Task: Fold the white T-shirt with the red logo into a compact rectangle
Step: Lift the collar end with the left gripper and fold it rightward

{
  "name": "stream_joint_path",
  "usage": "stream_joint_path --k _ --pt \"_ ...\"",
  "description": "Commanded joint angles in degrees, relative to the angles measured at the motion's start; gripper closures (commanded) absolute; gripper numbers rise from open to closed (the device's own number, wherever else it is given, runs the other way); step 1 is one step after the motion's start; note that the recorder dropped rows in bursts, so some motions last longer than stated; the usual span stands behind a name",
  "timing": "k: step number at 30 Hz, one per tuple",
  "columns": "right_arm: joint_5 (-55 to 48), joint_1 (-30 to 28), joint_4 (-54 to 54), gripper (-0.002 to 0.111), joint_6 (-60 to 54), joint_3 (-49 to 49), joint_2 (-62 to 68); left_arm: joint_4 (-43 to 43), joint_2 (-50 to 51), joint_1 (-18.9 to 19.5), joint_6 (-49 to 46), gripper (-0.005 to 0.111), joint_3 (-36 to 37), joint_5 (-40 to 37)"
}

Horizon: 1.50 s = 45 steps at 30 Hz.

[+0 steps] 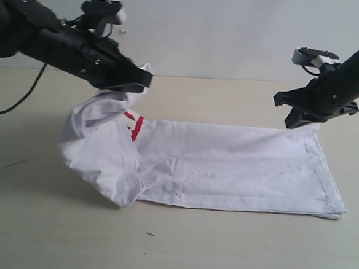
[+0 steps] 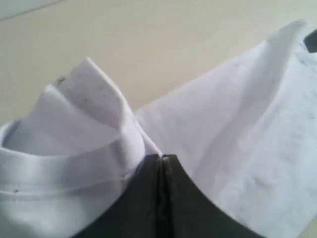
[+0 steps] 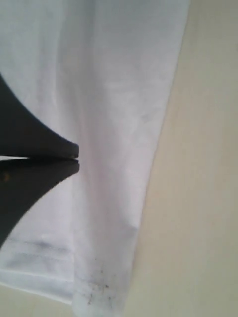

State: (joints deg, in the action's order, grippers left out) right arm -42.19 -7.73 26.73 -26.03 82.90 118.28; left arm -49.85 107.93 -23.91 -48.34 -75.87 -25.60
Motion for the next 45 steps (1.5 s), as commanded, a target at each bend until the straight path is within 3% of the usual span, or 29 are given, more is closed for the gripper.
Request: stream_joint_path --k 1,7,16,19,23,25,30,35,42,45 --pt "-1.1 -0.2 2.8 0.099 -0.9 1.9 -4.8 -0.8 2.9 -6.9 0.8 0.107 -3.5 3.7" --pt "-2.2 -0.2 4.2 0.066 -0.9 3.5 -10.7 -4.8 8.1 -13.9 0.6 0.107 -8.4 7.6" --pt "-3.2 -0.2 8.4 0.063 -0.5 3.9 -17.5 -4.9 15.8 -21.5 0.9 0.106 -16.6 8.3" --pt "-4.5 -0.2 8.8 0.063 -0.8 3.9 -17.6 -4.9 16.7 -22.0 0.9 0.088 -17.8 8.0" --pt "-5.2 -0.2 8.8 0.063 -0.8 3.8 -17.5 -4.8 15.6 -21.4 1.5 0.039 -18.0 8.0" --pt "-5.4 -0.2 9.2 0.063 -0.8 3.8 -17.5 -3.7 14.7 -20.8 1.9 0.033 -18.0 7.0" --pt "-7.9 -0.2 9.2 0.063 -0.7 3.8 -17.5 2.1 10.5 -19.4 2.7 0.046 -18.0 2.4" --pt "-13.9 -0.2 7.7 0.063 1.1 3.4 -17.4 14.1 6.7 -15.9 15.9 0.061 -17.9 -1.4" --pt "-9.1 -0.6 1.7 0.063 4.7 -6.1 -15.8 19.9 1.5 -8.9 18.8 0.062 -9.6 -4.6" --pt "-10.1 -0.9 2.4 0.057 4.6 -7.1 -12.6 20.5 -0.9 -5.6 18.7 0.062 -4.4 -3.0"
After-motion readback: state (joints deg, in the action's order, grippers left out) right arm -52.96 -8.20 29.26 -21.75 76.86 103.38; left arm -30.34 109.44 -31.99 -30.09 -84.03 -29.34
